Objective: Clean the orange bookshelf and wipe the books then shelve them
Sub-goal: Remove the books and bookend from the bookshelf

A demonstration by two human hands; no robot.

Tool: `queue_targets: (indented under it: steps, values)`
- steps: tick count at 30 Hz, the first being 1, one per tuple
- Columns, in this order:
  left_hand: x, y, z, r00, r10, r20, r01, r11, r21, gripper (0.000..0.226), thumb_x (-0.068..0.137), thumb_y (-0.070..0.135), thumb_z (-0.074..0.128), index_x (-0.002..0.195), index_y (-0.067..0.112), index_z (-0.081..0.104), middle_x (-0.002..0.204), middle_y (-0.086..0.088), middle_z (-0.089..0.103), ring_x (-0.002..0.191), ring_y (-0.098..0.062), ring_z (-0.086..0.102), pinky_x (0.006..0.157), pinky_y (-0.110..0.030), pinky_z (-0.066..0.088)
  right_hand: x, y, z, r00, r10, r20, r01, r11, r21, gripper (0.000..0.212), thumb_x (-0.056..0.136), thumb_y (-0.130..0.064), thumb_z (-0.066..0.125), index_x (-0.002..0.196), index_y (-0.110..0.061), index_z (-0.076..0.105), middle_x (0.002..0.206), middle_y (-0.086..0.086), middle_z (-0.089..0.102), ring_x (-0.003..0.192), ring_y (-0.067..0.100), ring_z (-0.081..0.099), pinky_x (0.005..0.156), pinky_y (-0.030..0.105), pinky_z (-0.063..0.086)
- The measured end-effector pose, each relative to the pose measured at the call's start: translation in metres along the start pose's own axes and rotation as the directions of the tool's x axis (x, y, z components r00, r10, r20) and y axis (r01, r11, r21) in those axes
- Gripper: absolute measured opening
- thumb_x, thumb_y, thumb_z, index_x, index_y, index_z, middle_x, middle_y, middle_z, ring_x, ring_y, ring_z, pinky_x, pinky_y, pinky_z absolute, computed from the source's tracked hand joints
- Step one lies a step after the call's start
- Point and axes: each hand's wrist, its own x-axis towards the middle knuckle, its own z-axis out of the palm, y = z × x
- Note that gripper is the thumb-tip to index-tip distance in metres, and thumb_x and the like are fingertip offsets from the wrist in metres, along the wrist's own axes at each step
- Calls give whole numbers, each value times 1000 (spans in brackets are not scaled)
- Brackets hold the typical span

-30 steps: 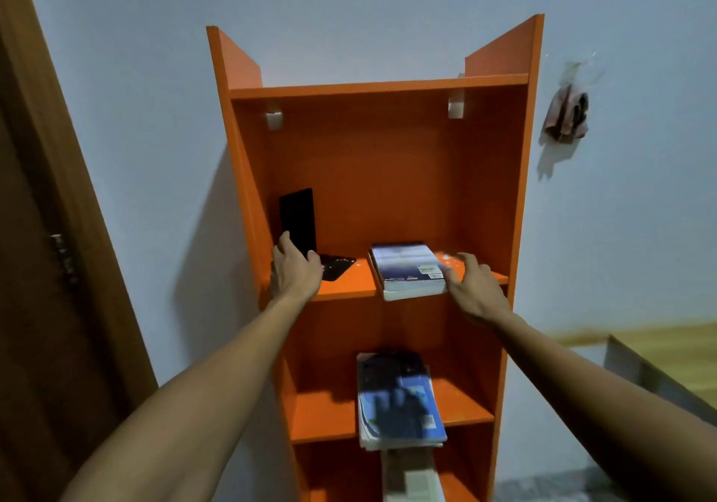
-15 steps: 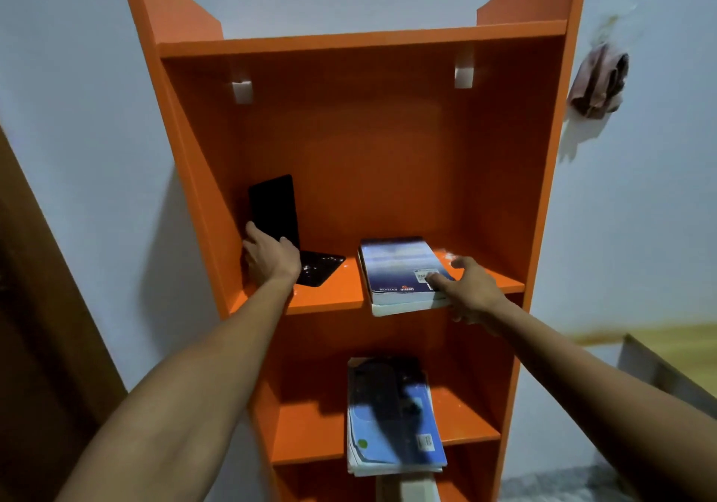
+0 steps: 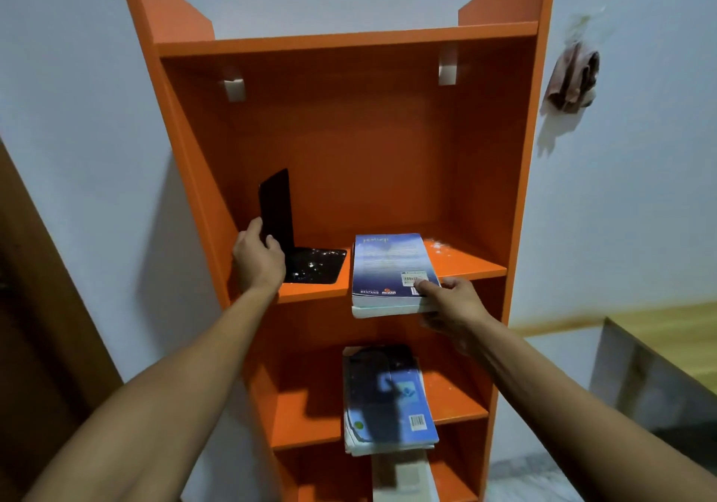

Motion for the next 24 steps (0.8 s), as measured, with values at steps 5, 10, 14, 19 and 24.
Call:
queue_targets:
  steps: [5,10,14,19,24]
  values:
    - [-4,-1,-31,996,85,-34,-84,996,22,38,99,16,51,138,12,55,131,-14,63,116,-36,61,94,-44,50,-14,0,14,988,130,79,-138,984,116,12,91,-11,67,82,-9,59,72,10,56,58,21,53,53,32,50]
    - [-17,-10,-65,993,105,-57,-103,994,40,29,95,20,50,123,20,60,104,-17,70,94,-39,65,80,-41,51,-22,-3,37,989,123,79,-137,967,215,9,90,-10,69,90,-8,61,78,9,60,64,26,60,43,33,56]
    - [-33,-20,-97,990,133,-45,-133,991,-2,26,97,19,50,121,21,61,86,-20,69,78,-41,64,72,-46,56,-34,9,50,1000,8,20,-13,970,242,5,92,-9,66,90,-12,62,82,11,66,61,26,62,44,29,50]
    - [-58,-33,-136,992,126,1,-126,991,-43,26,98,16,52,121,22,62,62,-8,61,54,-26,57,62,-35,52,-69,31,56,1000,1,19,-7,944,329,21,92,-4,62,113,-7,57,93,18,69,67,28,67,45,32,54]
    - [-95,-58,-170,991,96,90,-89,993,-76,30,99,16,54,127,23,61,79,-3,70,66,-15,64,68,-33,57,-101,53,47,999,-15,37,4,960,280,35,93,-13,65,125,-7,51,109,21,69,71,30,71,50,39,57]
